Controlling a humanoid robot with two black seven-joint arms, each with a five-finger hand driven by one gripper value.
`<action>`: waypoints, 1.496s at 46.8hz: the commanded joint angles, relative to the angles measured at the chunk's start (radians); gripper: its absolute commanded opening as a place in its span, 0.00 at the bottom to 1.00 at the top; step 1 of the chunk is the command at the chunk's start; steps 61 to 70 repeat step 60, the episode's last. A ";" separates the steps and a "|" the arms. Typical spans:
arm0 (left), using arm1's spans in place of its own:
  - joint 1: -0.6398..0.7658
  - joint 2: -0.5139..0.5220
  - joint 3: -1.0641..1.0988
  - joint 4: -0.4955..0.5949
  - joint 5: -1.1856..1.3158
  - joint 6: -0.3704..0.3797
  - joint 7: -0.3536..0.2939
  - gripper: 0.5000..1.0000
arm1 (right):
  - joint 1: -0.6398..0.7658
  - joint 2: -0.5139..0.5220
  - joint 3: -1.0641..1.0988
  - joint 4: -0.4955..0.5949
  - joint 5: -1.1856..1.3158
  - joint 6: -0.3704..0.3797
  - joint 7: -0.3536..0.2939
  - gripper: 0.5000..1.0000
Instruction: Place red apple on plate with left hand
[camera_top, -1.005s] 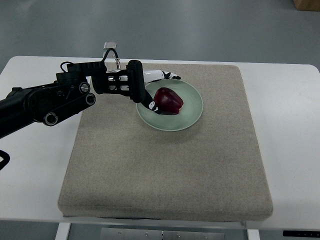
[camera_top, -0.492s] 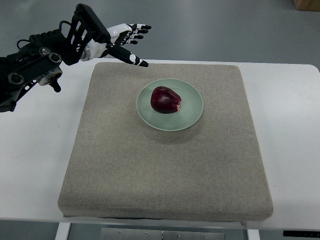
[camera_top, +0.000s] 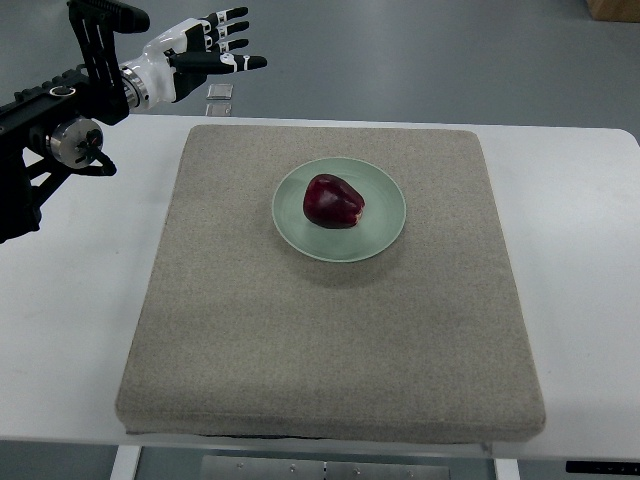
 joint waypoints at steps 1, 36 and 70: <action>0.013 0.000 -0.012 0.017 -0.034 -0.029 0.002 1.00 | 0.000 0.000 0.000 0.000 0.000 0.000 0.000 0.86; 0.166 0.017 -0.314 0.023 -0.220 -0.135 0.139 1.00 | 0.000 0.000 0.002 0.002 0.005 0.006 0.000 0.86; 0.200 0.014 -0.315 0.022 -0.247 -0.138 0.150 1.00 | 0.000 0.000 -0.003 0.017 -0.002 0.009 0.000 0.86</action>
